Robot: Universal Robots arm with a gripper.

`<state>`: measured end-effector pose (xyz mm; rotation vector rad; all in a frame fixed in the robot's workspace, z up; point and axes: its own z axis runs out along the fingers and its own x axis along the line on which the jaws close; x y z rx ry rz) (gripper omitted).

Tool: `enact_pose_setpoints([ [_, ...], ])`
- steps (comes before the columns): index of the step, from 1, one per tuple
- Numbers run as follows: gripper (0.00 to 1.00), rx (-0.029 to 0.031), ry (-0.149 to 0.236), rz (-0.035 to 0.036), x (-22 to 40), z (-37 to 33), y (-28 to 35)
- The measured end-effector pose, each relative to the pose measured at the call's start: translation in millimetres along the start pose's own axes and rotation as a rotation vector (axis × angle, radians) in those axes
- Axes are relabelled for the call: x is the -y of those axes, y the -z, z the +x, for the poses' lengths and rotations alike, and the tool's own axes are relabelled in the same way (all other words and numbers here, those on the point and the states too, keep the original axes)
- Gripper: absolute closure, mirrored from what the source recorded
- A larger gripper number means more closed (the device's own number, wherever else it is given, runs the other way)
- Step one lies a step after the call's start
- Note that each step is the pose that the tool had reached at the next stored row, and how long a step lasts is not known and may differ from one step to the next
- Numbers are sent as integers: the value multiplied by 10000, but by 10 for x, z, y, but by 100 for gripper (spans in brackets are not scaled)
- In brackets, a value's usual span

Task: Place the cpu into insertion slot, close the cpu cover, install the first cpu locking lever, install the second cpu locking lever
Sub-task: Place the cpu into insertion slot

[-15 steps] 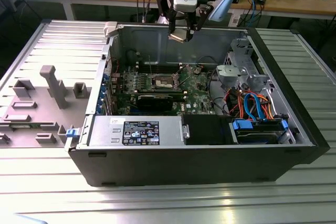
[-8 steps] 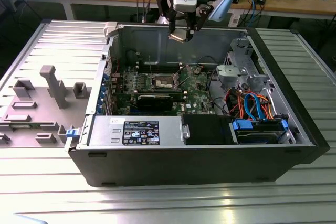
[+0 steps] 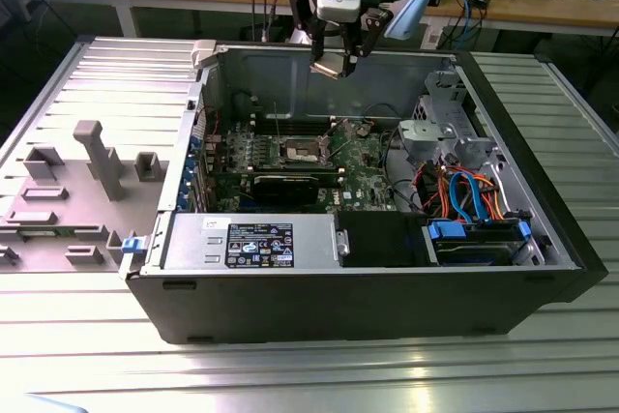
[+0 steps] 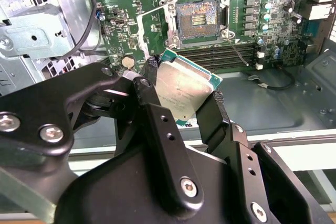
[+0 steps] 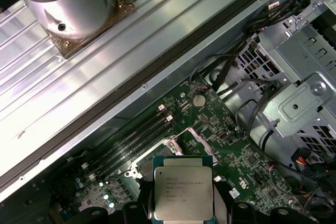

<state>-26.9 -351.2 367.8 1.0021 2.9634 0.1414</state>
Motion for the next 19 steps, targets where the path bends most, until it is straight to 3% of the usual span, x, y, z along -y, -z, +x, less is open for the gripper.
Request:
enact_pose_setpoints([
  [11, 46, 3, -29, 0, 0, 0, 0],
  [19, 46, 41, -403, -2, 0, 0, -2],
])
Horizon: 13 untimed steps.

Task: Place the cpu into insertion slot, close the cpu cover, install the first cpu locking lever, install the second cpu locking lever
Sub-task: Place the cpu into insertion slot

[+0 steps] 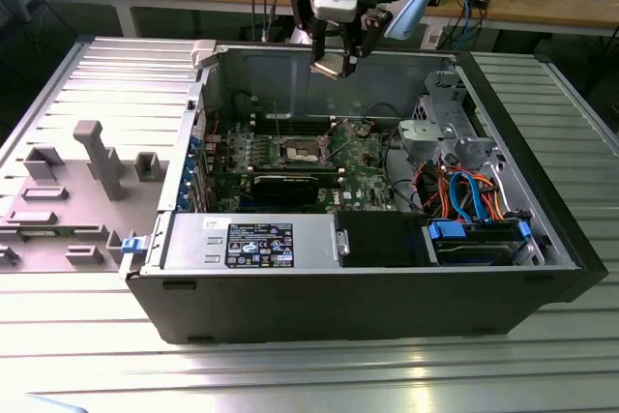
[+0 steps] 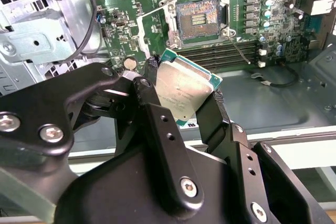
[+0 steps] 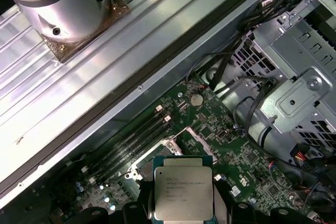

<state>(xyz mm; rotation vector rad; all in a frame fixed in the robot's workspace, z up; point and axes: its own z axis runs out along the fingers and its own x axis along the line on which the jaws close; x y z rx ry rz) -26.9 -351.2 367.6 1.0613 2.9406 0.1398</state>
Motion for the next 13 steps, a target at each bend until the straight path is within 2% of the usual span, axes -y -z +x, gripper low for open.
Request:
enact_pose_setpoints([
  [5, 46, 35, -393, -6, 1, 0, -8],
  [13, 46, 44, -488, -8, 6, -3, -13],
])
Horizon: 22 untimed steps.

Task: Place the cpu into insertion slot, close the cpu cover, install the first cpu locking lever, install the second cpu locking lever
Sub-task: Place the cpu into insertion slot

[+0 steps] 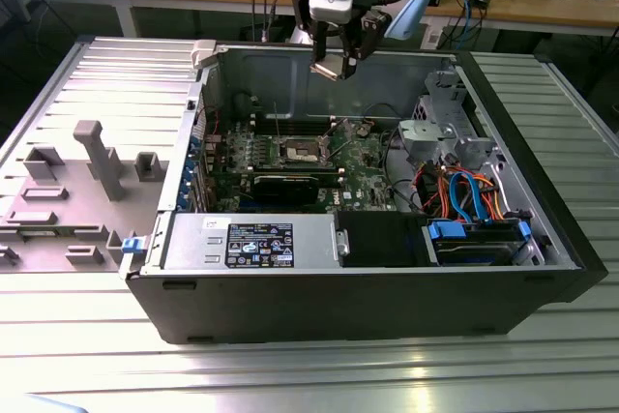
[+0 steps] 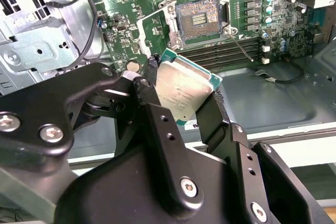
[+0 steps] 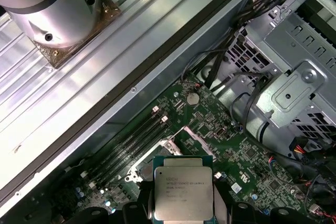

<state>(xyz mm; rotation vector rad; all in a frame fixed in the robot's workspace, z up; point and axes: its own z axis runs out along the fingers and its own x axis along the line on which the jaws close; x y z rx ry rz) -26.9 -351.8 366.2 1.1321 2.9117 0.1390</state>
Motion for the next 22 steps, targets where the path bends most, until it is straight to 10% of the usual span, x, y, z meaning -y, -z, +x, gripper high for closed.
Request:
enact_pose_setpoints([
  [11, 46, 3, -32, -1, 0, 0, 0],
  [22, 46, 76, -856, -16, 0, 0, -4],
])
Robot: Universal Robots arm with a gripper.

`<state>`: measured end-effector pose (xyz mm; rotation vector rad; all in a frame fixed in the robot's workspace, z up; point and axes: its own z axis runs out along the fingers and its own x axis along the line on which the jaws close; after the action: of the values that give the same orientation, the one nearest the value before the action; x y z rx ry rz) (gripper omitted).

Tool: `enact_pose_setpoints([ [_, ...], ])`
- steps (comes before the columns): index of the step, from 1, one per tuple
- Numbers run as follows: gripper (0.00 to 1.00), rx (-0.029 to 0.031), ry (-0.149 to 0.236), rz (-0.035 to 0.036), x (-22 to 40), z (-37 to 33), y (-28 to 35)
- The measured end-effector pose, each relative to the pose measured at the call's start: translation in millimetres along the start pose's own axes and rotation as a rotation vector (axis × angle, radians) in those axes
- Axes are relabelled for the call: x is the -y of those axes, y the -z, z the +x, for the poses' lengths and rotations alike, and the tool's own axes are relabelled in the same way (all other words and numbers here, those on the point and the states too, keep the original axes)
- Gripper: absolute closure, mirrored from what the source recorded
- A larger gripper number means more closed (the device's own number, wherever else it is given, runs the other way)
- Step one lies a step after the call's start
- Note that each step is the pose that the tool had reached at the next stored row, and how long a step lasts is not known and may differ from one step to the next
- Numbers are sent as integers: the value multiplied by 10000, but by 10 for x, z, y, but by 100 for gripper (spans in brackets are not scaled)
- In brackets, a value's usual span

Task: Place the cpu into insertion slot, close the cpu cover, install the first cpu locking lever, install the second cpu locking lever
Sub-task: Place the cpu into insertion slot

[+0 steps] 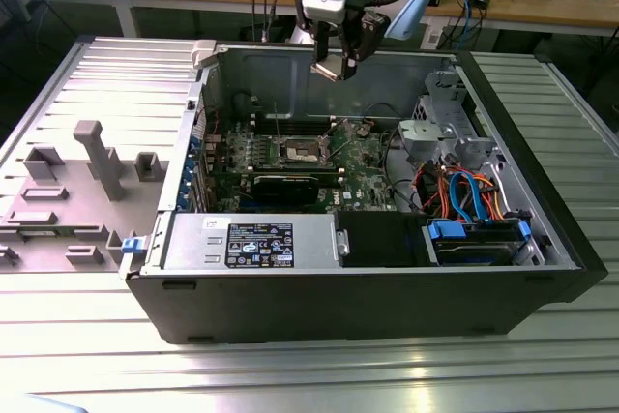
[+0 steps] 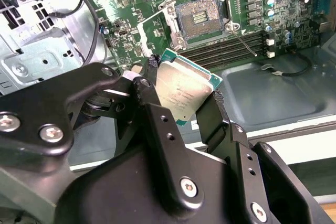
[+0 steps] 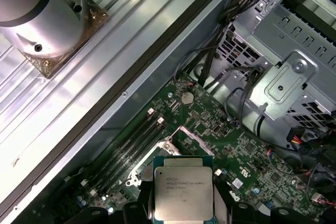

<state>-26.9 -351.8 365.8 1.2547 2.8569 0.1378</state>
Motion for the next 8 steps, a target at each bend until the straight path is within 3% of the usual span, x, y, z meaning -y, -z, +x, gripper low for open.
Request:
enact_pose_setpoints([
  [8, 46, 3, -40, -1, 0, 0, 0],
])
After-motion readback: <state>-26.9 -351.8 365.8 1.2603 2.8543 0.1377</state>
